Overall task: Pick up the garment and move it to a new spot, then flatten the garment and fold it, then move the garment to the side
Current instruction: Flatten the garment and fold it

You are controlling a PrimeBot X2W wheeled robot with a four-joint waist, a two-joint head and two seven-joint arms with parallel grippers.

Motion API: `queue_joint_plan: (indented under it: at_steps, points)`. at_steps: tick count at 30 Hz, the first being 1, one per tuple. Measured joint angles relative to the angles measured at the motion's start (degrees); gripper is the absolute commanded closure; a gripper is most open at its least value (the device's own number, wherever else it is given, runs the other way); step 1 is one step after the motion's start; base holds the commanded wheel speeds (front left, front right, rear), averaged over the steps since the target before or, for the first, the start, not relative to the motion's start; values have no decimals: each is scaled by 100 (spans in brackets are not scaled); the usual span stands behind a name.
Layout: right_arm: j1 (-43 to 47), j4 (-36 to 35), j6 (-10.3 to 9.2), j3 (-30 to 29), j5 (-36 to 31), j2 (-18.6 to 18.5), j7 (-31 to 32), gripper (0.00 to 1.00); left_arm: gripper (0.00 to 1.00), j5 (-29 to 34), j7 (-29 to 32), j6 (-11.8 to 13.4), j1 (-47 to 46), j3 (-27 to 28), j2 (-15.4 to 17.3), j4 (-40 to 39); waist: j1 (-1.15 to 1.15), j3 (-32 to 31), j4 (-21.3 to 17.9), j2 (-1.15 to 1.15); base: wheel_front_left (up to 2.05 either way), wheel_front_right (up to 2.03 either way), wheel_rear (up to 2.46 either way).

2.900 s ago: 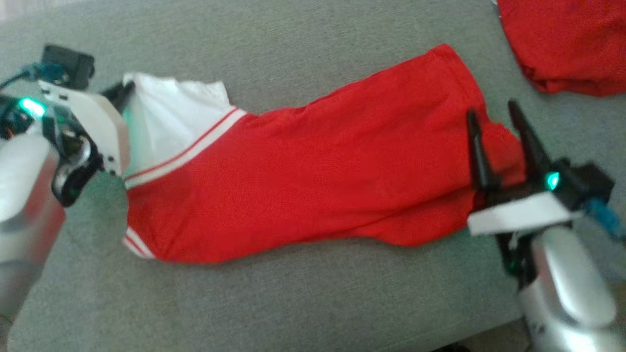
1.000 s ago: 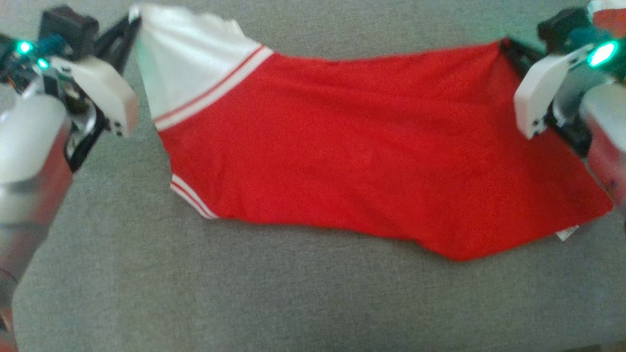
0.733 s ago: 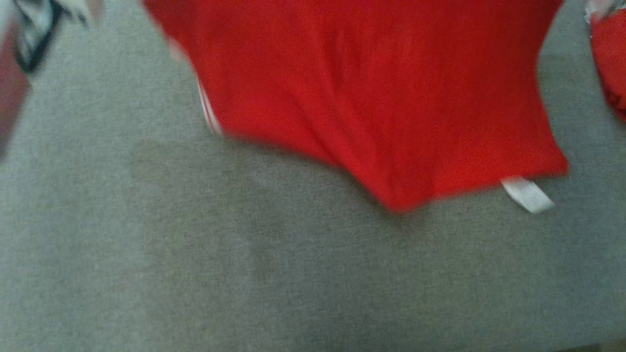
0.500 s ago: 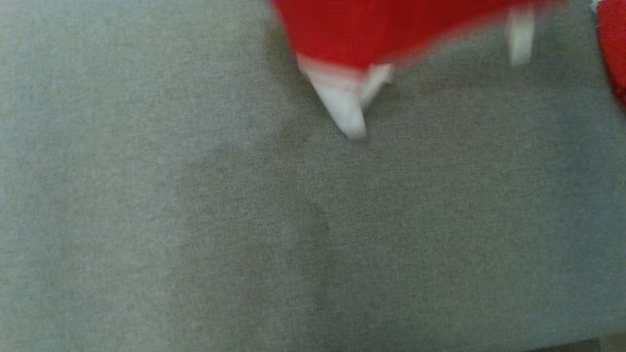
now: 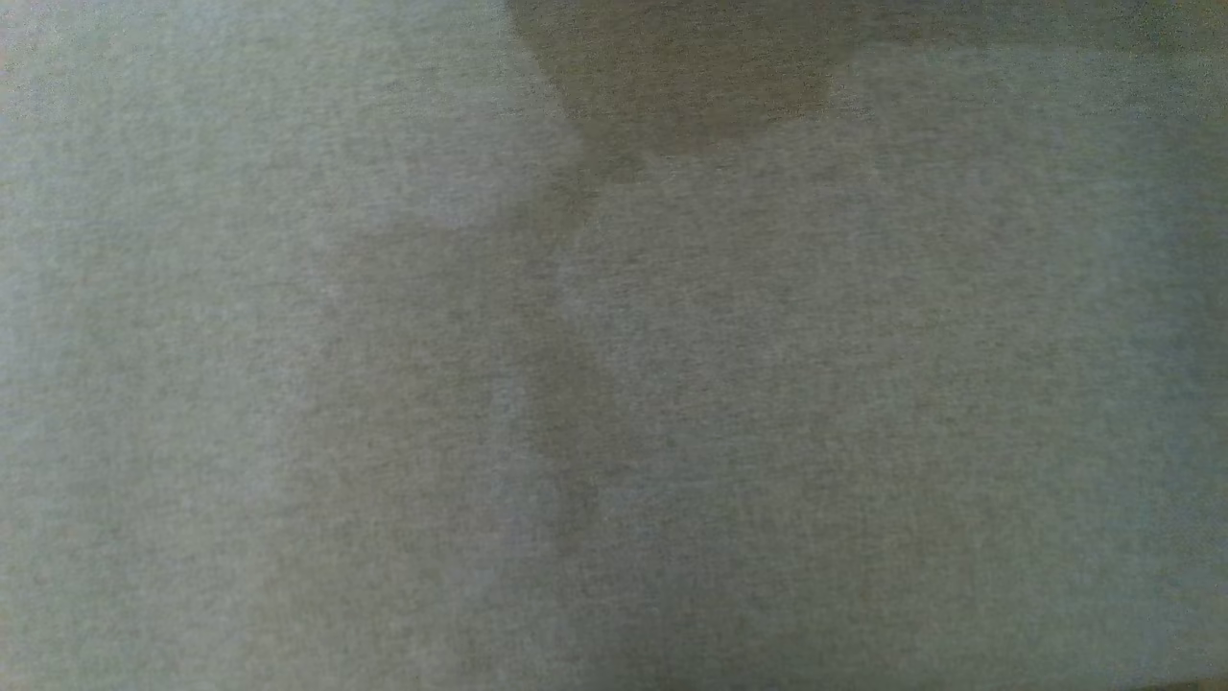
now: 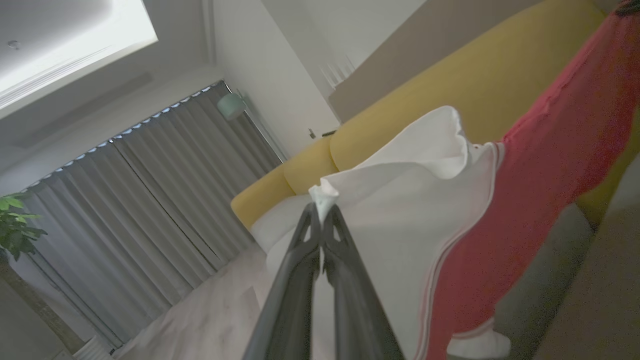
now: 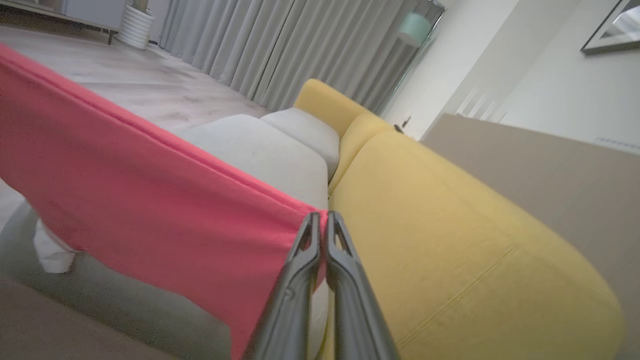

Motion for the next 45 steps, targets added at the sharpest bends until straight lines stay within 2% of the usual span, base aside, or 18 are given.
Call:
queue_joint_plan:
  at_steps: [3,8,15,21,26,30,34,37,41,42,45]
  points:
    - [524,-166,0,-212,-1,-23,0,100,100,0,4,263,948,-193,249,-622,0,31,107,0,0,0,0]
    - [1860,-559,0,-656,-179,-64,0,100,100,-336,8,1111,2858,-335,744,-1800,-2,-115,239,0,0,0,0]
    - [4010,-1423,1,-2090,-404,-46,7,100,100,-683,2,2123,5030,-657,1134,-3194,-2,-472,325,0,0,0,0]
    - [5761,-2279,1,-3087,-1051,479,7,100,100,-1167,1,2872,6570,-799,1262,-4046,-2,-839,215,0,0,0,0]
    - [7032,-2869,1,-3702,-1312,827,14,100,100,-1595,-14,3240,7576,-817,1305,-4596,-3,-1158,146,0,0,0,0]
    - [7761,-3356,1,-3880,-1346,1048,253,100,100,-1734,-43,3251,8032,-822,1327,-4771,-3,-1357,115,0,0,0,0]
    - [7997,-3688,1,-3983,-1349,1123,491,100,100,-1614,-43,3097,7970,-810,1366,-4658,-2,-1399,117,0,0,0,0]
    - [7912,-3719,1,-3989,-1347,1152,690,100,100,-1553,-42,2644,7416,-743,1314,-4279,-1,-1343,162,0,0,0,0]
    - [7565,-3459,1,-3832,-1300,1145,781,100,100,-1416,118,2198,6486,-688,1128,-3758,-1,-1232,171,0,0,0,0]
    - [7565,-3459,1,-3832,-1300,1145,781,100,100,-1416,118,2198,6486,-688,1128,-3758,-1,-1232,171,0,0,0,0]
    - [7106,-3290,1,-3727,-1300,1129,782,100,100,-1343,222,1859,5801,-661,888,-3415,0,-1130,149,0,0,0,0]
